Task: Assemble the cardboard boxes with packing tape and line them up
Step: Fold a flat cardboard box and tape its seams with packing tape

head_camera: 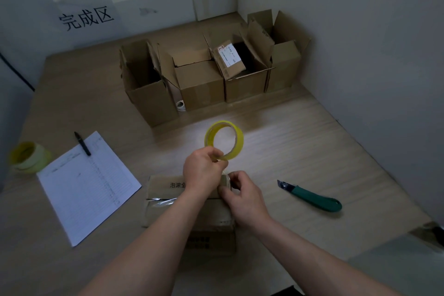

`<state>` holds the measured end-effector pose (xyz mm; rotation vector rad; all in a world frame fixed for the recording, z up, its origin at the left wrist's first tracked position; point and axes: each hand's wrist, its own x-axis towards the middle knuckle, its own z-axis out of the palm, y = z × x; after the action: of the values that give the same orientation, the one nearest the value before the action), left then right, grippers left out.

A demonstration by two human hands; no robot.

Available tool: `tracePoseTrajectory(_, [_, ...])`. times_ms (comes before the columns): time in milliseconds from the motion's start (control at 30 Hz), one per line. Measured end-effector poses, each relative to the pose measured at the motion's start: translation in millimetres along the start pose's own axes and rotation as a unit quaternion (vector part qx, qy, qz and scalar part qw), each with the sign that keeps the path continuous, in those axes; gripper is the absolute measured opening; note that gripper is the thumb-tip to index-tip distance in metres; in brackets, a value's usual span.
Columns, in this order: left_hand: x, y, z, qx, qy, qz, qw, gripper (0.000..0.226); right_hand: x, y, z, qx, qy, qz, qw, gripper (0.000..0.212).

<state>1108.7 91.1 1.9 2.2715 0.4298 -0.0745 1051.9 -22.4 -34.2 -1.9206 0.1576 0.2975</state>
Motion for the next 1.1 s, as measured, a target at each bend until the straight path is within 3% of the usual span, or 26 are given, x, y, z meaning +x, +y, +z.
tracePoseTrajectory(167, [2.2,-11.4,1.0,-0.018,-0.016,0.032,0.999,0.014,-4.9,25.4,-30.1,0.014,0.039,-0.014,0.999,0.033])
tracePoseTrajectory(233, [3.7,-14.2,1.7,-0.023,-0.022,0.032,0.999,0.014,-5.4,49.2,-69.6,-0.122,0.09,-0.036,0.988,0.038])
tracePoseTrajectory(333, [6.9,-13.2,4.5,-0.027,-0.021,0.03,0.999,0.018,-4.1,92.0,-132.6,-0.444,0.079,-0.032,0.892,0.054])
tracePoseTrajectory(433, [11.1,-11.2,6.6,-0.026,-0.035,0.016,0.999,0.018,0.8,116.7,-159.5,-0.571,-0.014,0.025,0.82,0.056])
tracePoseTrajectory(500, [13.9,-10.5,7.1,-0.032,-0.041,0.005,0.999,0.018,8.1,121.1,-159.7,-0.565,-0.036,0.02,0.824,0.05])
tracePoseTrajectory(600, [16.6,-9.0,7.3,-0.038,-0.053,-0.008,0.998,0.017,15.4,107.4,-151.3,-0.426,-0.013,-0.019,0.905,0.044])
tracePoseTrajectory(667, [18.8,-8.6,7.4,-0.045,-0.057,-0.013,0.997,0.017,14.8,86.4,-138.6,-0.308,-0.005,-0.107,0.945,0.039])
tracePoseTrajectory(800, [20.7,-7.8,7.9,-0.052,-0.067,-0.011,0.996,0.02,13.0,48.8,-113.5,-0.247,-0.015,-0.257,0.934,0.03])
tracePoseTrajectory(1100, [17.3,-10.0,7.0,-0.028,-0.051,-0.003,0.998,0.019,26.0,36.3,-102.1,-0.31,-0.039,-0.284,0.906,0.028])
